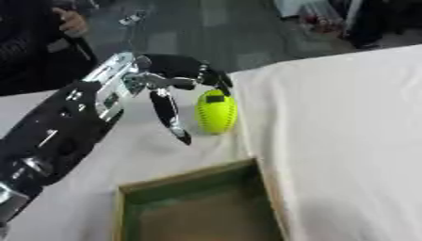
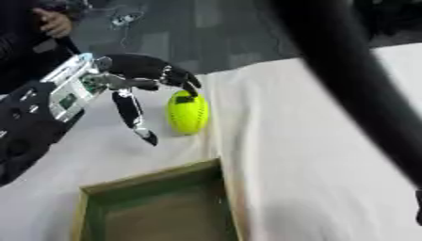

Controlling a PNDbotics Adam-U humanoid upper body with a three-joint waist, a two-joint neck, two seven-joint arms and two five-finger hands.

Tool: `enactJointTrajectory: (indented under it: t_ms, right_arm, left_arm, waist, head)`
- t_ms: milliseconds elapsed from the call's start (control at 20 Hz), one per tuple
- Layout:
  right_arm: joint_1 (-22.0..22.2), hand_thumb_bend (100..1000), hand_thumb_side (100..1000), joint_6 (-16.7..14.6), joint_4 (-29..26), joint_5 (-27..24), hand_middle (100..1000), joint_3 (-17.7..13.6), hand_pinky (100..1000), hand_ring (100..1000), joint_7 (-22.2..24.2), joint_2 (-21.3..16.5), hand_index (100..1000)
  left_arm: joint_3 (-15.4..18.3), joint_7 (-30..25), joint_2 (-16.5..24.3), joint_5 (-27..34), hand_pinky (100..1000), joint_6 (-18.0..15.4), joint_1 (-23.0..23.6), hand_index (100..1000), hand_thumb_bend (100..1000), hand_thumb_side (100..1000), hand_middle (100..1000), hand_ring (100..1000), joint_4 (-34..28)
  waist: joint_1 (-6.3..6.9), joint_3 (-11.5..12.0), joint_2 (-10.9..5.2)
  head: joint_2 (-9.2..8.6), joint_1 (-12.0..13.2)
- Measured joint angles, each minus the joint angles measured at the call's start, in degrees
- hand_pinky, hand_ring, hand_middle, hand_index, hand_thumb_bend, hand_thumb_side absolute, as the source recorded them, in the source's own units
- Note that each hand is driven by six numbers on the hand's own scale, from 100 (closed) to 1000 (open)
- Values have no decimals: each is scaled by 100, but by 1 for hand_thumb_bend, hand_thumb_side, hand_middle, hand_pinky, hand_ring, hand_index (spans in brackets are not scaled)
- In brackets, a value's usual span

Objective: Pick up objects on the table and place them in the box.

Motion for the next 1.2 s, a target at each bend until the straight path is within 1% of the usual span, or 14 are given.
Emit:
enactJointTrajectory:
  t_ms: [450, 700, 1000, 1150, 1200]
  right_arm:
    - [-21, 100, 938, 95, 0, 55, 498, 85, 100, 377, 95, 122, 607]
    - [-9, 100, 943, 152, 0, 106, 500, 159, 100, 376, 152, 197, 613]
    - [-7, 100, 948, 199, 0, 151, 501, 228, 100, 375, 199, 290, 616]
    - [-9, 100, 950, 224, 0, 175, 502, 263, 100, 375, 224, 347, 619]
    - [-12, 100, 950, 235, 0, 187, 502, 271, 100, 375, 235, 349, 619]
  left_arm:
    - [0, 10, 1, -69, 797, -10, -1, 884, 650, 287, 878, 810, 3]
    - [1, 41, 18, -115, 837, -41, -39, 886, 656, 298, 899, 866, 4]
    - [25, 82, 56, -221, 845, -83, -47, 892, 655, 285, 921, 888, 45]
    - [48, 114, 75, -294, 863, -114, -48, 891, 665, 281, 944, 922, 82]
    - [66, 130, 80, -333, 859, -130, -48, 891, 665, 281, 940, 917, 95]
  waist:
    - [0, 26, 21]
    - [0, 59, 40]
    - [-28, 55, 127]
    - [-38, 54, 161]
    - [-38, 54, 170]
  head:
    - [-10, 17]
    - [-47, 19]
    - [-61, 45]
    - [-64, 49]
    - [-75, 52]
